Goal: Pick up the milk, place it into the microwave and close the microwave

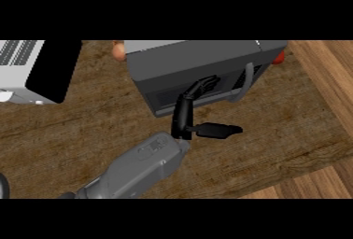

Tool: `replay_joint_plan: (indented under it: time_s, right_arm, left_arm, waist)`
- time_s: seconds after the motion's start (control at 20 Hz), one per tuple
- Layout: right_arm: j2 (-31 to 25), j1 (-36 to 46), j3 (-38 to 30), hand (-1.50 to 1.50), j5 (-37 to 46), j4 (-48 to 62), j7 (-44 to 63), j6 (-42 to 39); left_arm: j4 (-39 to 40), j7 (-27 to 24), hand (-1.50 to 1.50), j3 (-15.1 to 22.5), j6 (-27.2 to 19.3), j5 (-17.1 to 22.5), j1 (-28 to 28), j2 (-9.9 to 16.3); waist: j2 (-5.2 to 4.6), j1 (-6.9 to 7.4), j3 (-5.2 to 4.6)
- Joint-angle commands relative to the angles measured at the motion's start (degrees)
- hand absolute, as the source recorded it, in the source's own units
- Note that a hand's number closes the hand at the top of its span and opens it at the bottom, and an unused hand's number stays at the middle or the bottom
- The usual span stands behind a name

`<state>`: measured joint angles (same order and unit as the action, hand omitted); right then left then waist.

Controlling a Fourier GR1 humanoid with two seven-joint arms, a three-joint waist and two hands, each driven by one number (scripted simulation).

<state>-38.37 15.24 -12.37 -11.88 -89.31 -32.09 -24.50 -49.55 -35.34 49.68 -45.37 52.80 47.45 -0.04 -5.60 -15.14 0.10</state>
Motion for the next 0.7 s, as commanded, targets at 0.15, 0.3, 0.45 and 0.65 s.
replay_joint_plan:
  time_s: [0.15, 0.3, 0.45, 0.65]
  right_arm:
    - [4.09, 0.07, 1.52, -1.5, -9.39, 5.15, 2.34, -5.53]
    - [4.04, 0.87, 1.55, -1.5, -11.21, 6.87, 3.34, -6.83]
    - [3.18, 2.11, 1.01, -1.5, -12.59, 8.51, 4.0, -8.03]
    - [2.74, 3.3, 0.68, -1.5, -14.88, 9.82, 4.91, -9.58]
  left_arm:
    - [4.59, -0.72, -1.5, -3.9, -0.84, 2.94, 3.78, 0.04]
    - [4.9, -1.05, -1.5, -3.48, -1.02, 3.67, 4.17, 0.04]
    - [4.84, -1.96, -1.5, -3.3, -0.78, 4.22, 4.4, 0.04]
    - [5.54, -2.48, -1.5, -3.62, -0.43, 5.41, 4.63, 0.04]
  waist:
    - [-0.65, 0.28, -0.07]
    - [-0.9, 0.07, -0.07]
    - [-1.01, 0.1, -0.11]
    - [-0.69, 0.03, -0.17]
